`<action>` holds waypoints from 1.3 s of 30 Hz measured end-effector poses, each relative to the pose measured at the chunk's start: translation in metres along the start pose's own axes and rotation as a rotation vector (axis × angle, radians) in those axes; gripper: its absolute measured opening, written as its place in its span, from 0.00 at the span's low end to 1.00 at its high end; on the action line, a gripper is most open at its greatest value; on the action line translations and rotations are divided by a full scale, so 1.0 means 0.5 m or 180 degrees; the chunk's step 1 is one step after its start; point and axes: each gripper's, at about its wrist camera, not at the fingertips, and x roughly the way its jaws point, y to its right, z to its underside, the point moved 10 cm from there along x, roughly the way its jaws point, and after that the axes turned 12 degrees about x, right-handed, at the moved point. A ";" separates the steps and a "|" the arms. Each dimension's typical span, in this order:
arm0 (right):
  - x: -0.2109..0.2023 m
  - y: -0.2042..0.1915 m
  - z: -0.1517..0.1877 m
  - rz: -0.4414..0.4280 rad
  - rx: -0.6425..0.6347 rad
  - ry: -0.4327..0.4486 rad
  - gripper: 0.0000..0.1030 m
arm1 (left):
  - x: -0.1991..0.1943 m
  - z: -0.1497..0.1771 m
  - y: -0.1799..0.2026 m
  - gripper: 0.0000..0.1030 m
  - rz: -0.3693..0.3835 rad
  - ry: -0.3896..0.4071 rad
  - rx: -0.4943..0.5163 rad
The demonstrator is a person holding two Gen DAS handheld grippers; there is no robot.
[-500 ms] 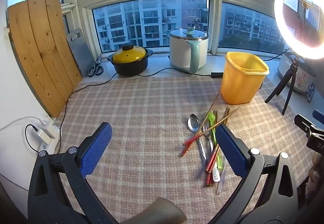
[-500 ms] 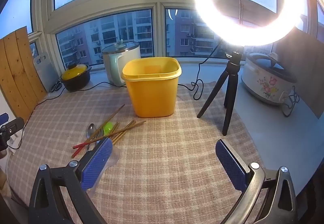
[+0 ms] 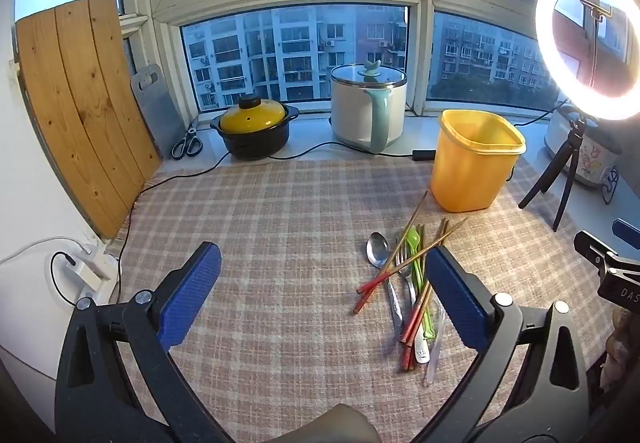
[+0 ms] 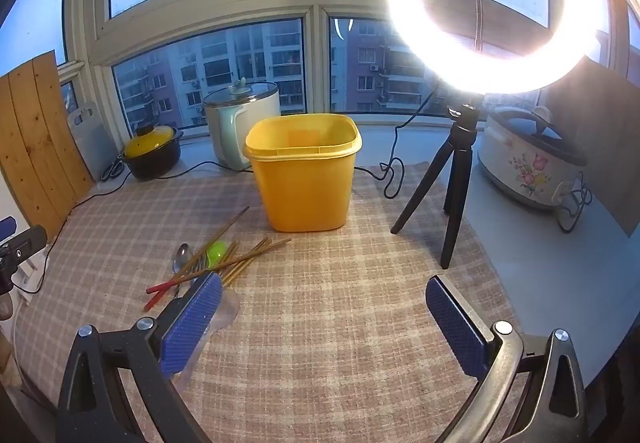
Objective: Organize utensils
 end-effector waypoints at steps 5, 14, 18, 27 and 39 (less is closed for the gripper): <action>-0.002 -0.002 -0.001 -0.0003 0.0003 0.0005 1.00 | -0.002 0.001 0.018 1.00 0.0000 0.0017 0.0032; -0.003 -0.004 0.001 -0.0015 0.0006 -0.0007 1.00 | -0.004 -0.004 0.025 1.00 0.0017 0.0031 0.0025; -0.003 -0.007 0.002 -0.0017 0.0008 -0.0008 1.00 | -0.004 -0.004 0.026 1.00 0.0016 0.0032 0.0022; -0.003 -0.004 0.001 -0.0018 0.0008 -0.0015 1.00 | -0.004 -0.002 0.028 1.00 0.0012 0.0034 0.0021; -0.002 -0.003 -0.002 -0.0019 0.0005 -0.0005 1.00 | -0.005 -0.007 0.033 1.00 0.0018 0.0042 0.0019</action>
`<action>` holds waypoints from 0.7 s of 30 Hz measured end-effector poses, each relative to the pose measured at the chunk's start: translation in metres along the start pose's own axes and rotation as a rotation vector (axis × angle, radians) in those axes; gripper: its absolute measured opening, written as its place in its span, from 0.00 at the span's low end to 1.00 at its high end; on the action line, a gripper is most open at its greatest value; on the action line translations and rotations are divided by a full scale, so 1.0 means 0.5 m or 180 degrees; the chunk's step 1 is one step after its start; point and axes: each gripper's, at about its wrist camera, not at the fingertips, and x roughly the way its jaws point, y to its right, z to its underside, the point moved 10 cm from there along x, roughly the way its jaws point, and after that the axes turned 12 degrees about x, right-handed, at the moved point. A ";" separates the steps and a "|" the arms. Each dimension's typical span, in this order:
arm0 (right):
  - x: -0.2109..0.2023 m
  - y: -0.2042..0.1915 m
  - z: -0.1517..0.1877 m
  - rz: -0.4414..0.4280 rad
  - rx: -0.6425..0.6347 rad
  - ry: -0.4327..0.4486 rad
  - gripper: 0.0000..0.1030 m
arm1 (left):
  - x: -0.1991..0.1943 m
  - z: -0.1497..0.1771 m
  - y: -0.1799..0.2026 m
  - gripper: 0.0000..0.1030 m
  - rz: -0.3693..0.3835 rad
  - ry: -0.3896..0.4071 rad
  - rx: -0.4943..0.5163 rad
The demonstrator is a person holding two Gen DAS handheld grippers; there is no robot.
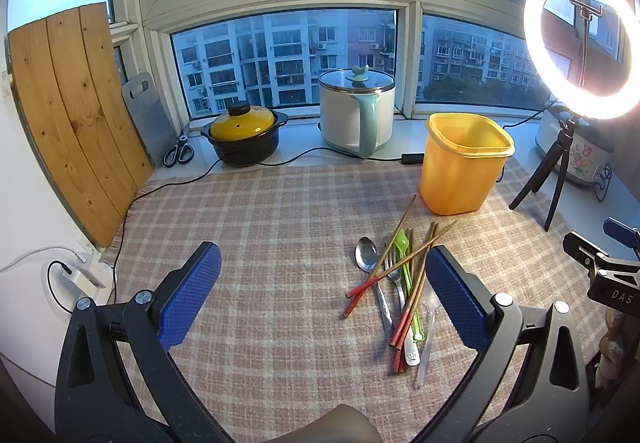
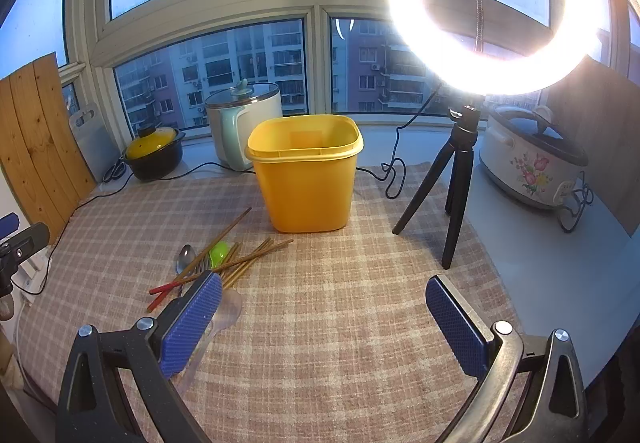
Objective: Organize utensils
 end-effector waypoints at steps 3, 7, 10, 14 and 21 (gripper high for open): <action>0.001 -0.001 0.000 0.0001 0.0005 -0.0002 1.00 | 0.001 -0.005 0.005 1.00 0.0003 0.0002 0.0008; 0.002 -0.003 -0.001 0.0003 0.0003 0.0004 1.00 | 0.000 -0.004 0.006 1.00 -0.0001 -0.0001 0.0001; 0.002 -0.003 -0.001 0.0002 0.0001 0.0004 1.00 | 0.001 -0.004 0.006 1.00 -0.0001 0.0003 0.0003; 0.002 -0.002 0.000 0.0004 0.0001 -0.0004 1.00 | 0.000 -0.006 0.010 1.00 0.0005 0.0001 -0.0001; 0.006 -0.004 0.000 0.0008 0.0000 -0.0018 1.00 | 0.001 -0.009 0.020 1.00 0.0022 -0.0005 0.0006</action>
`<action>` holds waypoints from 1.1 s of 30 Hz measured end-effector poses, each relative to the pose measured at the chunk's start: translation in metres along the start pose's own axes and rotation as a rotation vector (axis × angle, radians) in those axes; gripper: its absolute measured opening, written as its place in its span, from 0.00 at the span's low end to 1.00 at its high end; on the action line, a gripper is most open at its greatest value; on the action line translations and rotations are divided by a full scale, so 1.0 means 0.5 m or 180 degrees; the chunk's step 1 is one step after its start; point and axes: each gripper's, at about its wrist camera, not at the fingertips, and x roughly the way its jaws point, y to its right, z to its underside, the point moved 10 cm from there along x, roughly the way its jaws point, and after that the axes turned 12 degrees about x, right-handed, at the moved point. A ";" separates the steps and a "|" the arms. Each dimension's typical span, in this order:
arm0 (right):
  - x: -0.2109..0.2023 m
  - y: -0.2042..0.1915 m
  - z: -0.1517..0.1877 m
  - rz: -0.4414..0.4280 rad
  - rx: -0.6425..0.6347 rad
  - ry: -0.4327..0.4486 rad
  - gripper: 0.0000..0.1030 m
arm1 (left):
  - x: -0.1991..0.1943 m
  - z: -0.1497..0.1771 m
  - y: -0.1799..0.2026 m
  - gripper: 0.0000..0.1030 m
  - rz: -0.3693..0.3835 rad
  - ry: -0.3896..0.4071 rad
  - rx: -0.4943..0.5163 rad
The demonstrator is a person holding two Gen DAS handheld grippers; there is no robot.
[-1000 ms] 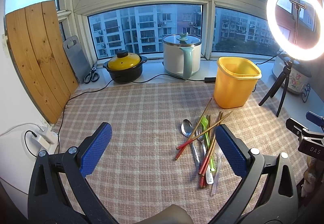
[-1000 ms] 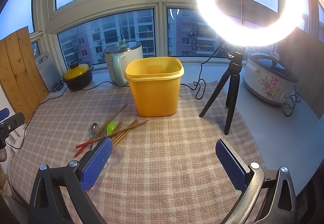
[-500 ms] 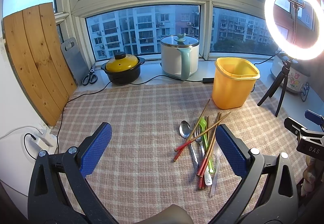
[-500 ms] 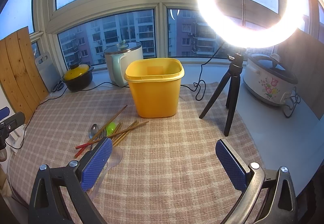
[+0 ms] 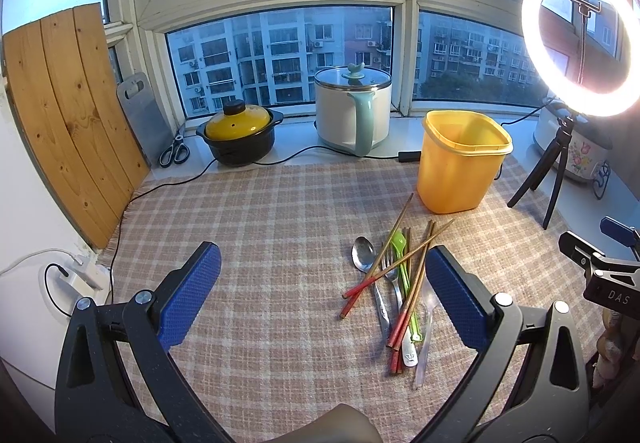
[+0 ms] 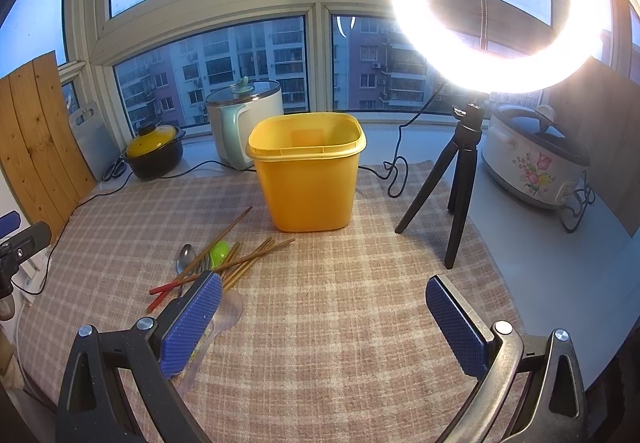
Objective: Organize utensils
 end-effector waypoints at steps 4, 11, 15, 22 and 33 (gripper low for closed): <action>0.002 0.001 0.001 0.0012 0.0002 -0.0003 1.00 | 0.004 0.003 0.006 1.00 0.0016 -0.0012 -0.0003; 0.008 0.005 0.006 0.0030 0.0011 -0.0021 1.00 | 0.017 0.014 0.000 1.00 0.0039 -0.0028 -0.0006; 0.011 0.006 0.008 0.0038 0.0023 -0.0015 1.00 | 0.030 0.023 -0.014 1.00 0.0040 -0.0051 -0.0004; 0.018 0.008 0.011 0.0074 0.0017 0.0022 1.00 | 0.066 0.034 -0.044 1.00 0.0014 -0.0133 0.0000; 0.051 -0.002 0.023 -0.0169 0.0041 -0.0089 1.00 | 0.130 0.041 -0.036 1.00 0.0251 -0.0164 0.0138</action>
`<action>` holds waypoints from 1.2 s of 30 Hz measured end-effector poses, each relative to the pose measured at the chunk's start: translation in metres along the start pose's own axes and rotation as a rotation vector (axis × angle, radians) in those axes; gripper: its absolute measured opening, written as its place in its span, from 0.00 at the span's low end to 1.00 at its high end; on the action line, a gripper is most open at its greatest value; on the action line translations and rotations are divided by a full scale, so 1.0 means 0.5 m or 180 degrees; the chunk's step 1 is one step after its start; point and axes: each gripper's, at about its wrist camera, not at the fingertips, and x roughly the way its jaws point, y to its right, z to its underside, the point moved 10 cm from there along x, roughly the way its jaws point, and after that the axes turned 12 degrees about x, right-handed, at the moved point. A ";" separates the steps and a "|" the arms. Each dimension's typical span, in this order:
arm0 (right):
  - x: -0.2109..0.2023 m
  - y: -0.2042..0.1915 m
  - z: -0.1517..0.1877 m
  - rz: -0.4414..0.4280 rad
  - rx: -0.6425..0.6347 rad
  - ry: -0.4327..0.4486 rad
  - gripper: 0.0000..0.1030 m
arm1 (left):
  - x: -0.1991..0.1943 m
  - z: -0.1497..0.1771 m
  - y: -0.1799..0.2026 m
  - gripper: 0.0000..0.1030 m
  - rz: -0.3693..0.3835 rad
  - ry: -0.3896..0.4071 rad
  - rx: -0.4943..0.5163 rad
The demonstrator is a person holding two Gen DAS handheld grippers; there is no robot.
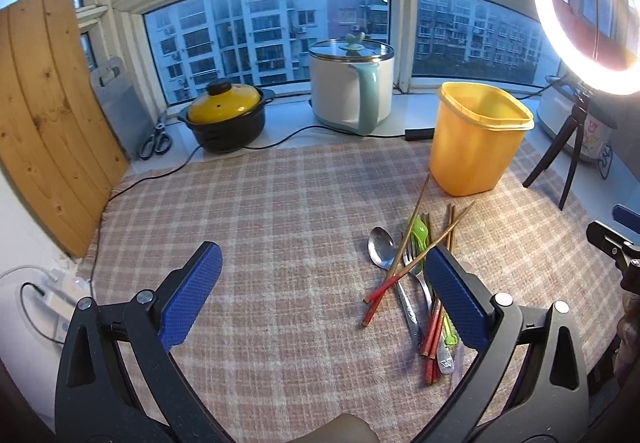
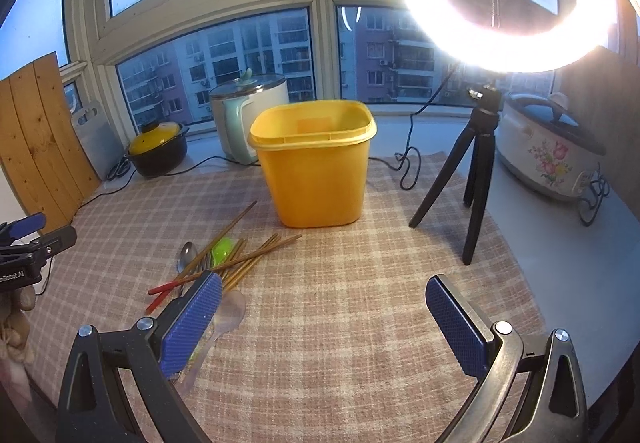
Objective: Organize utensils
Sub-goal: 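Move both tools down toward the utensil pile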
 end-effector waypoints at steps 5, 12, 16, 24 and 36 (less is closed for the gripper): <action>0.038 -0.010 0.026 -0.0091 -0.0030 -0.0297 0.92 | 0.035 0.006 0.018 0.84 0.0284 -0.0098 0.0040; 0.094 -0.036 0.064 -0.0325 0.0014 -0.0629 0.81 | 0.080 0.000 0.061 0.59 0.0631 -0.0207 0.0200; 0.124 -0.052 0.085 -0.0496 0.0063 -0.0827 0.75 | 0.116 -0.011 0.091 0.49 0.0899 -0.0292 0.0287; 0.168 -0.084 0.123 -0.0845 0.0154 -0.1199 0.56 | 0.195 -0.035 0.150 0.45 0.1390 -0.0491 0.0343; 0.242 -0.128 0.170 -0.0978 0.0088 -0.1556 0.37 | 0.294 -0.030 0.187 0.35 0.1482 -0.0791 0.0427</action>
